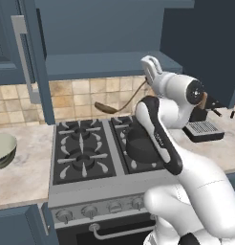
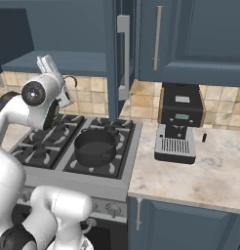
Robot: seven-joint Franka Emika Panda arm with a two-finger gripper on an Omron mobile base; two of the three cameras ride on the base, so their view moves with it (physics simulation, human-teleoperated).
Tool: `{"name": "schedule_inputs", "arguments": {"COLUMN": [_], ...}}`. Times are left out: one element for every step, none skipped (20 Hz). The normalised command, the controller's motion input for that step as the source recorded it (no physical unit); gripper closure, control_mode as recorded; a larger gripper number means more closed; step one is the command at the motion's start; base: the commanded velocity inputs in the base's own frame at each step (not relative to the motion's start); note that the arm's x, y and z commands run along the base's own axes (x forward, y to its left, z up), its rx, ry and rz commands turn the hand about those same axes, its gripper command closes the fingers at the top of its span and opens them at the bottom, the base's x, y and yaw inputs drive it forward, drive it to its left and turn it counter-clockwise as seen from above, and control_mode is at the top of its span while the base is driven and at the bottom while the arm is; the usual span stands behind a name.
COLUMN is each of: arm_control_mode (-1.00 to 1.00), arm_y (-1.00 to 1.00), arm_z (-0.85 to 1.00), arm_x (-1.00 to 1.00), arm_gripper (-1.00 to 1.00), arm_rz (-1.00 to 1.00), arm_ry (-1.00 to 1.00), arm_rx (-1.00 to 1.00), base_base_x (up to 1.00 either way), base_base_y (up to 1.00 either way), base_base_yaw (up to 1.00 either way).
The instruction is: Open the cabinet and move the ladle to the pot. Then close the cabinet.
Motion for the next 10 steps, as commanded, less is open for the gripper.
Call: {"name": "schedule_inputs", "arguments": {"arm_control_mode": [-1.00,-1.00,-1.00,-1.00,-1.00,-1.00,-1.00,-1.00,-1.00,-1.00], "arm_y": [0.00,0.00,0.00,0.00,0.00,0.00,0.00,-0.04,-0.08,-0.18], "arm_z": [0.00,0.00,0.00,0.00,0.00,0.00,0.00,-0.03,-0.04,-0.08], "arm_x": [-0.52,-0.47,-0.44,-0.32,-0.21,-0.14,-0.07,0.00,0.00,0.00], "arm_gripper": [1.00,1.00,1.00,1.00,1.00,1.00,1.00,1.00,1.00,1.00], "arm_rz": [-0.15,-0.16,-0.16,-0.18,-0.19,-0.21,-0.22,-0.23,-0.23,-0.23], "arm_ry": [0.00,0.00,0.00,0.00,0.00,0.00,0.00,0.00,-0.01,0.00], "arm_rx": [-0.01,-0.01,-0.03,-0.05,-0.08,-0.11,-0.15,-0.18,-0.18,-0.17], "base_base_x": [0.00,0.00,0.00,0.00,0.00,0.00,0.00,0.00,0.00,0.00], "base_base_y": [0.00,0.00,0.00,0.00,0.00,0.00,0.00,0.00,0.00,0.00], "base_base_yaw": [0.00,0.00,0.00,0.00,0.00,0.00,0.00,0.00,0.00,0.00]}}
